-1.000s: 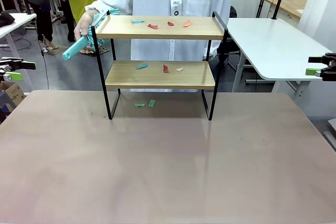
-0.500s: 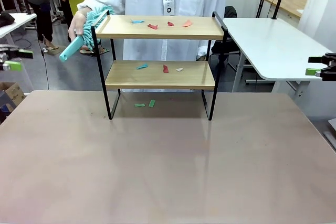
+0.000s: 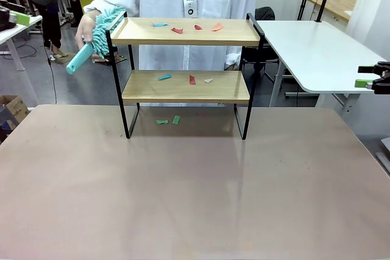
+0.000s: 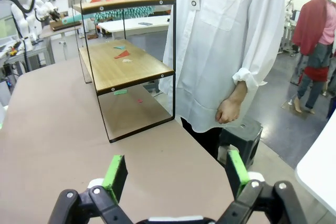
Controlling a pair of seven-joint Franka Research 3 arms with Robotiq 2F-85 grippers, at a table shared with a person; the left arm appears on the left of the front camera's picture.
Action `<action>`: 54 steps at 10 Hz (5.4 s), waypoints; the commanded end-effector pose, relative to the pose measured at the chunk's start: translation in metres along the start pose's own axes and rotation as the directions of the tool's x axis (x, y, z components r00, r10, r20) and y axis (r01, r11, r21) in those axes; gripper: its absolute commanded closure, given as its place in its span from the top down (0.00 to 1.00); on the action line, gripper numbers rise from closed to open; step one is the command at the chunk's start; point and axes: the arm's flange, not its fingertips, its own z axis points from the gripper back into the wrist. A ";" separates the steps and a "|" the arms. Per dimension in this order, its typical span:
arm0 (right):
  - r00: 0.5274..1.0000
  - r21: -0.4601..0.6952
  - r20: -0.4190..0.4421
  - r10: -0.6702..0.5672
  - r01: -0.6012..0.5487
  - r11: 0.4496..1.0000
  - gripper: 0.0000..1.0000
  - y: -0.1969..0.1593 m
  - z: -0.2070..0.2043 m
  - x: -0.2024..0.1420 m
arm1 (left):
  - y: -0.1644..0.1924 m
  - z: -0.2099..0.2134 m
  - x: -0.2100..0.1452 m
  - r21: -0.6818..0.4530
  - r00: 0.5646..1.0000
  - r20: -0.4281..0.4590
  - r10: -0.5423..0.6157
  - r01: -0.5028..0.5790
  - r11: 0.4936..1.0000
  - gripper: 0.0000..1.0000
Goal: Clean the shelf.
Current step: Pick up the Duster handed by the human, then clean the specific section of the Shelf indicated by the human with the Duster.
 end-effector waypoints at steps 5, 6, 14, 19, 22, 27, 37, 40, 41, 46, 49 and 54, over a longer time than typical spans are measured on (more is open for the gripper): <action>1.000 0.001 0.004 0.003 -0.003 1.000 1.00 0.001 -0.001 0.003 | -0.076 -0.058 0.056 0.226 0.908 -0.261 0.328 -0.273 0.935 1.00; 1.000 0.001 0.004 0.003 -0.003 1.000 1.00 0.001 -0.001 0.003 | -0.075 -0.063 0.052 0.231 0.899 -0.280 0.337 -0.278 0.932 1.00; 1.000 0.001 0.004 0.003 -0.003 1.000 1.00 0.001 -0.001 0.003 | -0.085 -0.104 0.048 0.369 0.886 -0.315 0.341 -0.217 0.904 1.00; 1.000 0.001 0.004 0.003 -0.003 1.000 1.00 0.001 -0.001 0.003 | -0.073 -0.136 0.028 0.489 0.833 -0.367 0.415 -0.207 0.847 1.00; 1.000 0.001 0.004 0.003 -0.003 1.000 1.00 0.001 -0.001 0.003 | -0.070 -0.143 0.019 0.479 0.826 -0.364 0.429 -0.229 0.848 1.00; 1.000 0.001 0.004 0.003 -0.003 1.000 1.00 0.001 -0.001 0.003 | -0.062 -0.147 0.009 0.507 0.820 -0.359 0.446 -0.230 0.831 1.00; 1.000 0.001 0.004 0.003 -0.003 1.000 1.00 0.001 -0.001 0.003 | -0.063 -0.151 0.008 0.573 0.786 -0.372 0.493 -0.223 0.789 0.00; 1.000 0.001 0.004 0.003 -0.003 1.000 1.00 0.001 -0.001 0.003 | -0.061 -0.149 0.009 0.628 0.769 -0.333 0.545 -0.250 0.737 0.00; 1.000 0.001 0.004 0.003 -0.003 1.000 1.00 0.001 -0.001 0.003 | -0.062 -0.148 0.009 0.626 0.771 -0.327 0.546 -0.256 0.736 0.00; 1.000 0.001 0.004 0.003 -0.003 1.000 1.00 0.001 -0.001 0.003 | -0.058 -0.147 0.006 0.596 0.776 -0.343 0.530 -0.256 0.761 0.00; 1.000 0.001 0.004 0.003 -0.003 1.000 1.00 0.001 -0.001 0.003 | -0.058 -0.147 0.006 0.596 0.776 -0.343 0.530 -0.256 0.761 0.00; 1.000 0.001 0.004 0.003 -0.003 1.000 1.00 0.001 -0.001 0.003 | -0.049 -0.099 0.022 0.585 0.790 -0.398 0.467 -0.173 0.792 0.13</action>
